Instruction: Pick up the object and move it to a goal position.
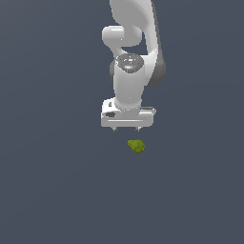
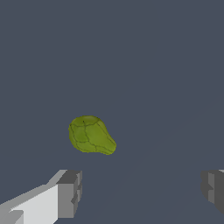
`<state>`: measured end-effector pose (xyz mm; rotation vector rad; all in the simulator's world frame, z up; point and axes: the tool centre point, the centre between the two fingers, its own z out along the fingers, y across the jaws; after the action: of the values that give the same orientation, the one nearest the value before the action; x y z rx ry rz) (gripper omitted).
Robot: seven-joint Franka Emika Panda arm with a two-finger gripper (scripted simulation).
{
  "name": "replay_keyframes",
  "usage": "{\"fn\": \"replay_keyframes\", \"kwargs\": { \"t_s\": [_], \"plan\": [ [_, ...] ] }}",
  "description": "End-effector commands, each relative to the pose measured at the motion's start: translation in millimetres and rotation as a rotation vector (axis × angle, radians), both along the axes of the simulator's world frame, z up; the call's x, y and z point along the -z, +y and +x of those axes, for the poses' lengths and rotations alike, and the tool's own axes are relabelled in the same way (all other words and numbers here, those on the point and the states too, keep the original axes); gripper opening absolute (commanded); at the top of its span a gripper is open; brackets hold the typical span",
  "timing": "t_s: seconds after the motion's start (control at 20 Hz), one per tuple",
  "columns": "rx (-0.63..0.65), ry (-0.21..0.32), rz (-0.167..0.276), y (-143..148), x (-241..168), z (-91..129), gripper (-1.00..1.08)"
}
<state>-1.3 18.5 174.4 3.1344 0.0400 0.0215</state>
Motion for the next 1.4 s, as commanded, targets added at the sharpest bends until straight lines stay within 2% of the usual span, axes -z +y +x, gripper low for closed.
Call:
{"fn": "replay_keyframes", "kwargs": {
  "t_s": [0.0,0.5,0.95,1.35],
  "plan": [
    [0.000,0.000,0.000,0,0,0,1.00],
    [0.023,0.054,0.008,-10,13,-10,1.00],
    [0.016,0.052,0.007,-9,14,-10,1.00],
    [-0.097,0.045,0.003,4,29,-7,1.00]
  ]
}}
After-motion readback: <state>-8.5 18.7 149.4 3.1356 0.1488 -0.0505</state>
